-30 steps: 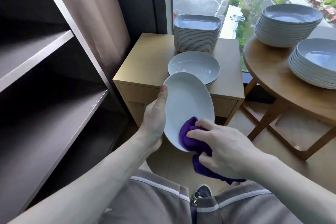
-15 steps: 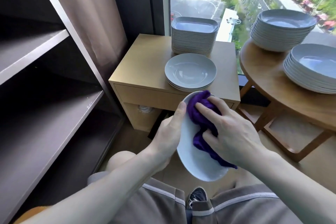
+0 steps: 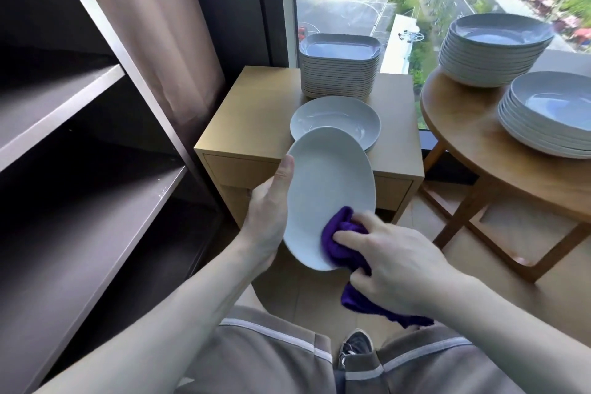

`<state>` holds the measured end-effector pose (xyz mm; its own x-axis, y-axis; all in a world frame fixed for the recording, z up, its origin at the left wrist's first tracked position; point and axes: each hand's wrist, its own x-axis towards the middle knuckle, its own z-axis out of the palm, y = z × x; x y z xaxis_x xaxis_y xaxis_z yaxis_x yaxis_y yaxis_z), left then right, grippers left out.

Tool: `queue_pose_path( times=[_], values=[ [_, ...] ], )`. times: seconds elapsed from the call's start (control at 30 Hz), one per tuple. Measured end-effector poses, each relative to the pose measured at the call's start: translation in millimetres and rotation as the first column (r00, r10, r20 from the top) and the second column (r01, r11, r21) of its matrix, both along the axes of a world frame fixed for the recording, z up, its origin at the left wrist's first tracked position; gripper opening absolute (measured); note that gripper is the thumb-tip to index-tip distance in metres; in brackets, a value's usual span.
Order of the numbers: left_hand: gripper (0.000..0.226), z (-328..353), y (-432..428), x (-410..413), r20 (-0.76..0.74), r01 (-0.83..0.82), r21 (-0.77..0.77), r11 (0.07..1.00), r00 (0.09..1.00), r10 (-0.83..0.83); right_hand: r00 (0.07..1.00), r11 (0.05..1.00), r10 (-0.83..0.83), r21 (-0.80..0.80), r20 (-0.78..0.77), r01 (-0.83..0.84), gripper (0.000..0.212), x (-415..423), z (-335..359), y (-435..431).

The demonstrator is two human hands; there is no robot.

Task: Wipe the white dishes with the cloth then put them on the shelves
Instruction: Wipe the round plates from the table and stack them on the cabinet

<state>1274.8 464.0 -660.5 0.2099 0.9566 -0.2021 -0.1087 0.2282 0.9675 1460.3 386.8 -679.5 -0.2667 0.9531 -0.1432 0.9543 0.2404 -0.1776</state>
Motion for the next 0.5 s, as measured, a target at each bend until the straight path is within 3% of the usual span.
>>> queue_pose_path(
  times=[0.13, 0.23, 0.5],
  values=[
    [0.065, 0, 0, 0, 0.039, -0.045, -0.015, 0.999, 0.998, 0.046, 0.992, 0.996, 0.076, 0.051, -0.1, -0.071, 0.056, -25, 10, -15],
    [0.069, -4, -7, 6, 0.055, 0.032, -0.075, 0.997, 0.998, -0.028, 0.982, 0.977, 0.114, 0.195, -0.152, -0.083, 0.06, -30, 17, -16],
    [0.052, -13, -21, 17, -0.008, 0.169, -0.099, 0.981, 0.985, -0.171, 0.989, 0.929, -0.067, 0.354, -0.131, 0.11, 0.063, -11, 16, -1]
  ],
)
